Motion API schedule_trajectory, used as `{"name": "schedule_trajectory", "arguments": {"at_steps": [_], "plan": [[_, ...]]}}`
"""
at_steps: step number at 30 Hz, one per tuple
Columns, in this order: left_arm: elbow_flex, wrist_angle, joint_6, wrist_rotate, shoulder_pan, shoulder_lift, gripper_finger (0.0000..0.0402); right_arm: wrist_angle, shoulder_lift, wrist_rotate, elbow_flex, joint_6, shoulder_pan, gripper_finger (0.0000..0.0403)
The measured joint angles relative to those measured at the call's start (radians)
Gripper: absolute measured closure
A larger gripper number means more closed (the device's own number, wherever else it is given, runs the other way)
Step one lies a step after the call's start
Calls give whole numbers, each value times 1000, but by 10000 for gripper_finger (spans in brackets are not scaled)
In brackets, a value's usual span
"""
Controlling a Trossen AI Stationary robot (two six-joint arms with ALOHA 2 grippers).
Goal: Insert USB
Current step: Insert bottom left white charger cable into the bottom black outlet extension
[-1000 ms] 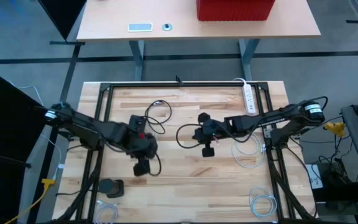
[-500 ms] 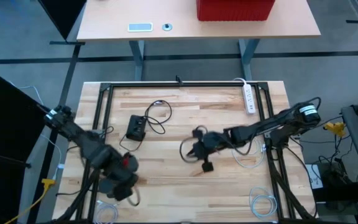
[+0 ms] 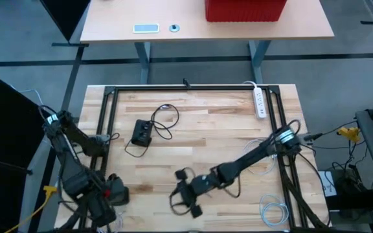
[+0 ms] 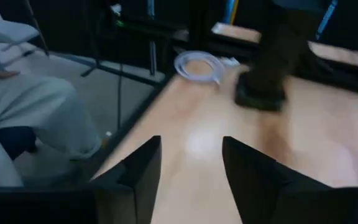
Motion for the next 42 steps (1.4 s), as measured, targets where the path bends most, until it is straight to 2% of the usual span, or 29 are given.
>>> {"name": "schedule_trajectory", "arguments": {"at_steps": [7, 13, 18, 27, 35, 42], "plan": [[0, 1, -41, 1, -60, 7, 126, 0, 255, 2, 363, -39, 23, 225], [-1, 1, -40, -3, -84, 8, 126, -26, 476, 4, 695, -27, 0, 232], [-3, 1, -39, -14, -90, 8, 126, -104, 601, 3, 889, 24, -29, 244], [-35, 43, 21, -27, -117, 45, 126, -268, 604, -1, 933, -7, -33, 243], [-47, 301, 51, -26, -124, 159, 126, -317, 601, 1, 933, -9, -33, 250], [-48, 424, 123, -1, -139, 304, 126, -339, 592, 1, 933, -68, -33, 254]]}}
